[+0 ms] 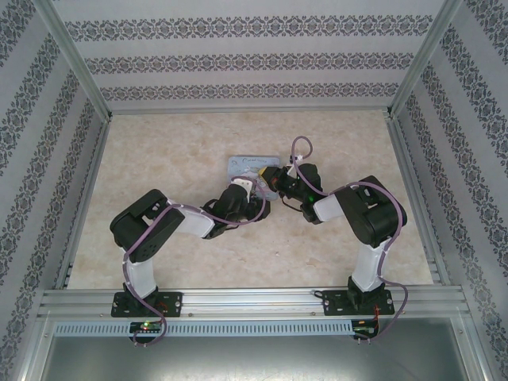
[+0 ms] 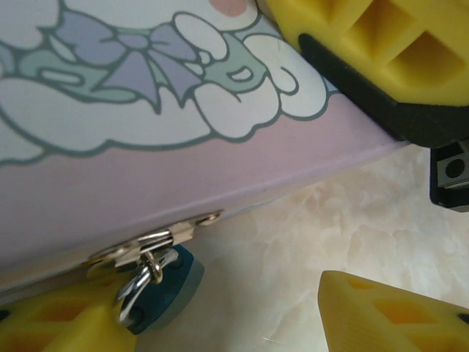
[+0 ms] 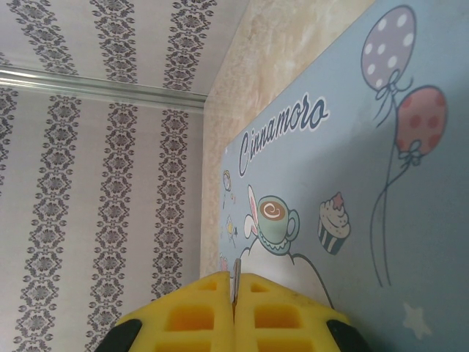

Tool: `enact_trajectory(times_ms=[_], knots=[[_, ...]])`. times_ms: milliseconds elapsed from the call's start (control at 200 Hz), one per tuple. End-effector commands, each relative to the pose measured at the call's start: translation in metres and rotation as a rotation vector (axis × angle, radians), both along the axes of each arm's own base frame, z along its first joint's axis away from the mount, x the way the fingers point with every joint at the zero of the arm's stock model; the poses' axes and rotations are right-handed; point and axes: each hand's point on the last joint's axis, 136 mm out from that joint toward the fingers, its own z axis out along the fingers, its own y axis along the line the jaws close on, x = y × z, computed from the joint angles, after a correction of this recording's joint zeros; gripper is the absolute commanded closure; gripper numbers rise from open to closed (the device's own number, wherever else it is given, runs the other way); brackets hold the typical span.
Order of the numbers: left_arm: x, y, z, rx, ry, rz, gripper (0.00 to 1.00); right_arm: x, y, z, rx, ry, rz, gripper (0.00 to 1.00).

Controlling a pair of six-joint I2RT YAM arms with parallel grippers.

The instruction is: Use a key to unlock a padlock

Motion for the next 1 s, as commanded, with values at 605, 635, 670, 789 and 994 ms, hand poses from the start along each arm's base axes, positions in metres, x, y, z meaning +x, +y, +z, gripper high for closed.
enact_trajectory(times_ms=[605, 635, 670, 789, 994], knots=[[0.008, 0.013, -0.007, -0.205, 0.036, 0.180, 0.60, -0.009, 0.005, -0.035, -0.039, 0.099, 0.018, 1.00], [0.009, 0.014, -0.007, -0.208, 0.038, 0.184, 0.61, -0.009, 0.005, -0.035, -0.039, 0.099, 0.018, 1.00], [0.009, 0.015, -0.007, -0.213, 0.041, 0.193, 0.62, -0.009, 0.005, -0.034, -0.038, 0.098, 0.018, 1.00], [0.010, 0.016, -0.007, -0.232, 0.045, 0.208, 0.64, -0.010, 0.004, -0.036, -0.039, 0.100, 0.018, 1.00], [0.010, 0.018, -0.012, -0.200, 0.055, 0.208, 0.65, -0.010, 0.004, -0.037, -0.038, 0.102, 0.017, 1.00]])
